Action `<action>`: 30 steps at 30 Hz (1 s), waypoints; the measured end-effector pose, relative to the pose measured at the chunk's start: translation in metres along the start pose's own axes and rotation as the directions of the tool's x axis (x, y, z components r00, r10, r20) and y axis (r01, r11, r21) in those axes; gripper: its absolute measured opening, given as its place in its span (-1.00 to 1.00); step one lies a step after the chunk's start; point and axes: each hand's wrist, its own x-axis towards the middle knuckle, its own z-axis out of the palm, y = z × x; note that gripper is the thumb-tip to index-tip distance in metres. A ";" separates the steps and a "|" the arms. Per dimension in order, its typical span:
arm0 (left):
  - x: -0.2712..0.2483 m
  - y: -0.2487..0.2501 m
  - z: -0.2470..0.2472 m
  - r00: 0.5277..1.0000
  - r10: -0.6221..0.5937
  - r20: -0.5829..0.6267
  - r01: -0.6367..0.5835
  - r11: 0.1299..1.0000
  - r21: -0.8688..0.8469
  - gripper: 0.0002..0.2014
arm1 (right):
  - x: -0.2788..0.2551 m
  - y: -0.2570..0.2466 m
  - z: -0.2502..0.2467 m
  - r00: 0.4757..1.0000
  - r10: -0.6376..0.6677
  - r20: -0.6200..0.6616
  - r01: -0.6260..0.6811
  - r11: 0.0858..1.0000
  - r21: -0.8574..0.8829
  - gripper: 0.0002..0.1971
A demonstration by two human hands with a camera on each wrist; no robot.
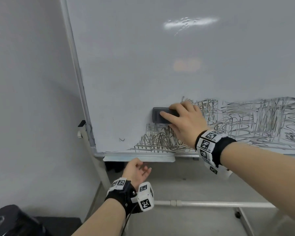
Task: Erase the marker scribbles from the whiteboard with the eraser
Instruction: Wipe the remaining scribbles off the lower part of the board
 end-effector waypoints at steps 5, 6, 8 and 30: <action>0.006 -0.015 0.003 0.974 0.043 0.222 -0.014 0.991 -0.132 -0.68 | -0.009 -0.006 0.013 0.996 -0.051 -0.073 0.049 0.999 -0.022 -0.59; 0.008 -0.018 0.005 0.966 0.054 0.254 -0.018 0.990 -0.142 -0.65 | -0.014 -0.007 0.019 0.993 -0.093 -0.068 0.091 0.995 -0.033 -0.60; 0.012 -0.022 0.005 0.944 0.083 0.320 -0.036 0.988 -0.151 -0.66 | -0.022 -0.008 0.028 0.985 -0.165 -0.051 0.163 0.985 -0.057 -0.58; 0.013 -0.044 -0.008 0.881 0.210 0.425 -0.117 0.965 -0.235 -0.70 | -0.046 -0.067 0.061 0.939 -0.338 0.060 0.342 0.932 -0.117 -0.54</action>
